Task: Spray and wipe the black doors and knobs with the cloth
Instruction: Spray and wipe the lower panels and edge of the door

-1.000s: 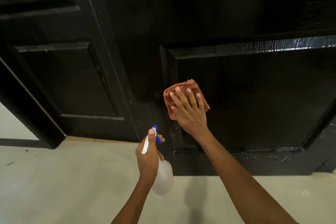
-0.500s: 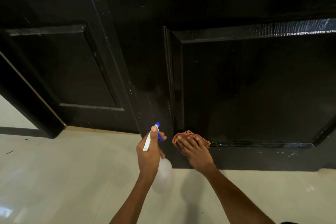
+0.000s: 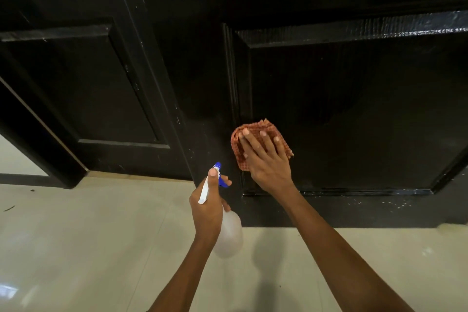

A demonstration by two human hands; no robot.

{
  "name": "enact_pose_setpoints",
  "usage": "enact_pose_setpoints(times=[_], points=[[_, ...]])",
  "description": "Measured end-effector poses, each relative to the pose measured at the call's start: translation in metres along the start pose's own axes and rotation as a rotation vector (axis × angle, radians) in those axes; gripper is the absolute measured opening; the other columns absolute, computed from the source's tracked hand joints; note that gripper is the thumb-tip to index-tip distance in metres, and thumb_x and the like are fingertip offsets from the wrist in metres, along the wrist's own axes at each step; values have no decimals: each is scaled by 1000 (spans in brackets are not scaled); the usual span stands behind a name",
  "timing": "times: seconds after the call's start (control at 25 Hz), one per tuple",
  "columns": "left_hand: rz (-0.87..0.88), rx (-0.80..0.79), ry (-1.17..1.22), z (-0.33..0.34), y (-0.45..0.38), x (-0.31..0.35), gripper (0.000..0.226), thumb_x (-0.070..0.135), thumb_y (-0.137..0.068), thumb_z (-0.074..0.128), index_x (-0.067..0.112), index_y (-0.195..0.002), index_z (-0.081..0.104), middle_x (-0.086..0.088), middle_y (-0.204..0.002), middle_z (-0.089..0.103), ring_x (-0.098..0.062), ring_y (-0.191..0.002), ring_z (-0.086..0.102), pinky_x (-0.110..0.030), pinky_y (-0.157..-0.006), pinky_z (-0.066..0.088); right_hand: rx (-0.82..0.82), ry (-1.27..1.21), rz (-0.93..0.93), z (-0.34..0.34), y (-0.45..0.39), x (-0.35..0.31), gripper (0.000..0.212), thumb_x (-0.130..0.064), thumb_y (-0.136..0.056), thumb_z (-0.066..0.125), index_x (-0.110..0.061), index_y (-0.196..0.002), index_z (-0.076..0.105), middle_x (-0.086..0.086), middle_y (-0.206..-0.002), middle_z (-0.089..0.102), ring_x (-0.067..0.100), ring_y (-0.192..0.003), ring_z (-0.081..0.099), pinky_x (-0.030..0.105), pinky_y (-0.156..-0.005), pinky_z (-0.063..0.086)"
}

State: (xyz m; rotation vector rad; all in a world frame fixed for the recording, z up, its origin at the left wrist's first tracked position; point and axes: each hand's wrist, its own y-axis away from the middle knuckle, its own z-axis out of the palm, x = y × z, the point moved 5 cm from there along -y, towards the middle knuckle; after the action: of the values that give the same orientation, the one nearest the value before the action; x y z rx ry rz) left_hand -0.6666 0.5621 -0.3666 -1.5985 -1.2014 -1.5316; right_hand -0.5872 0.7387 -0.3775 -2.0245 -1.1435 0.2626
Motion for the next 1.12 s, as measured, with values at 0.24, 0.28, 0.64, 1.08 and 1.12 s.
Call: enact_pose_setpoints(times=[0.24, 0.28, 0.64, 1.08, 1.12], points=[[-34, 36, -17, -5, -6, -4, 72, 72, -74, 38, 13, -96, 73, 0, -74, 68, -18, -62, 61, -38, -72, 58, 20, -134, 127, 19, 9, -24, 98, -37, -95, 60, -21, -165, -8, 1, -172, -20, 31, -156, -22, 51, -125, -17], [-37, 33, -11, -5, -6, -5, 73, 72, -74, 39, 12, -98, 73, 0, -76, 68, -18, -62, 61, -36, -68, 57, -44, -158, 119, 35, 32, -27, 110, -36, -89, 70, -22, -165, -9, 1, -172, -18, 31, -157, -22, 51, -125, -18], [-29, -86, -13, 15, 15, -26, 71, 70, -77, 41, 11, -99, 74, -12, -79, 71, -20, -51, 58, -22, -47, 52, -396, -125, -26, 91, 158, -16, 73, -46, -105, 46, -27, -166, 11, -4, -174, -8, 23, -159, 7, 43, -128, -11], [10, -138, -69, 20, 18, -32, 71, 69, -79, 38, 11, -95, 74, -20, -83, 69, -22, -57, 57, -32, -58, 54, 211, -974, 1482, 63, 174, 72, 85, -64, -103, 19, -16, -161, -19, 12, -170, -22, 29, -159, -14, 50, -129, -4], [0, -134, -78, 18, 16, -33, 73, 70, -79, 37, 10, -97, 74, -19, -84, 69, -22, -58, 57, -33, -60, 54, 279, -1054, 1554, 59, 166, 67, 86, -65, -103, 21, -15, -161, -18, 12, -170, -23, 28, -158, -16, 45, -129, -7]])
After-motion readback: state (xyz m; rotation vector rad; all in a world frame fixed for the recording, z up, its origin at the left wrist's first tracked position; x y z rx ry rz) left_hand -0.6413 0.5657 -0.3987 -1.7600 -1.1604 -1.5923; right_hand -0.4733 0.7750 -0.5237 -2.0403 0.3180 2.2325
